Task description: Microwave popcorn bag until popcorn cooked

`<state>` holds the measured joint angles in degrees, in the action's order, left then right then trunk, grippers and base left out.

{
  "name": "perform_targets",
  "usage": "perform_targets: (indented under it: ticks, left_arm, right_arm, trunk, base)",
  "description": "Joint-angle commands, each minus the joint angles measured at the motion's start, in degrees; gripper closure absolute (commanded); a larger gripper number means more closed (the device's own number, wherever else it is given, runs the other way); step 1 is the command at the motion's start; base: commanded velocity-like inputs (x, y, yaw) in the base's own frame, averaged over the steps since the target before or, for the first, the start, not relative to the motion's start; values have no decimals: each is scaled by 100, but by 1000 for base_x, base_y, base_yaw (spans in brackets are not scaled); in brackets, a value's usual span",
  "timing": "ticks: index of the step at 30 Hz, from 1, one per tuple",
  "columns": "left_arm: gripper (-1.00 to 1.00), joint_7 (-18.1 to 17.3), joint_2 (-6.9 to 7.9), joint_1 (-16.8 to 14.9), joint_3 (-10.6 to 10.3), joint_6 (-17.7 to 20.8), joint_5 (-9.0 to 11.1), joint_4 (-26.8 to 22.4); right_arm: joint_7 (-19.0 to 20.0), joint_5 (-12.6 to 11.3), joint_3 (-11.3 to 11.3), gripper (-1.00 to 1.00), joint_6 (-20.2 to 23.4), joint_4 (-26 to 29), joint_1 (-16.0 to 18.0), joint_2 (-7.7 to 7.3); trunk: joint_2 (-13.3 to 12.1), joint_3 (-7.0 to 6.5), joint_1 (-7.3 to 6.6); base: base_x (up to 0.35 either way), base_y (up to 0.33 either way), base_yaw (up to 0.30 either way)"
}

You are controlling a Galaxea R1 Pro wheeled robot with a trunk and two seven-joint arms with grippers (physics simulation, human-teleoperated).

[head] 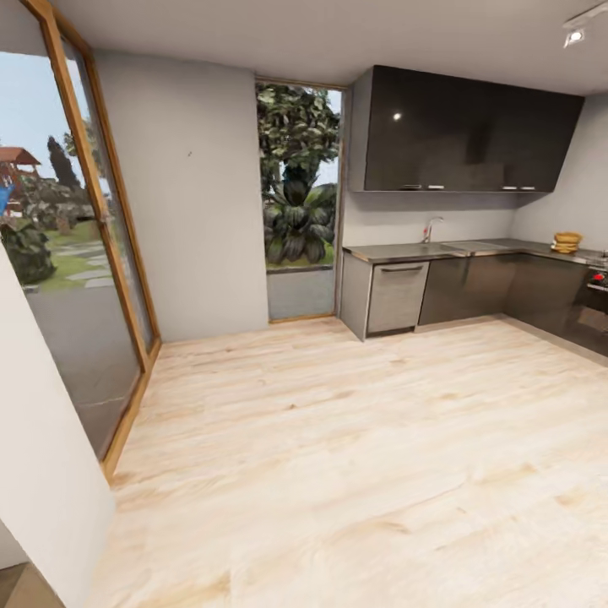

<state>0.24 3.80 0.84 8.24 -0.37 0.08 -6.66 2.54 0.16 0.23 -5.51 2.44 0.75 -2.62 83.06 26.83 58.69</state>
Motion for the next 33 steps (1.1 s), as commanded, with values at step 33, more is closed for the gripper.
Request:
perform_targets:
  ticks: [33]
  left_arm:
    - [-100, 2, -2, 4, 28, -7, 1, -11]
  right_arm:
    - [19, 1, 3, -100, -20, -7, 5, -2]
  trunk:
    - [2, 5, 3]
  base:
    - [291, 0, -274]
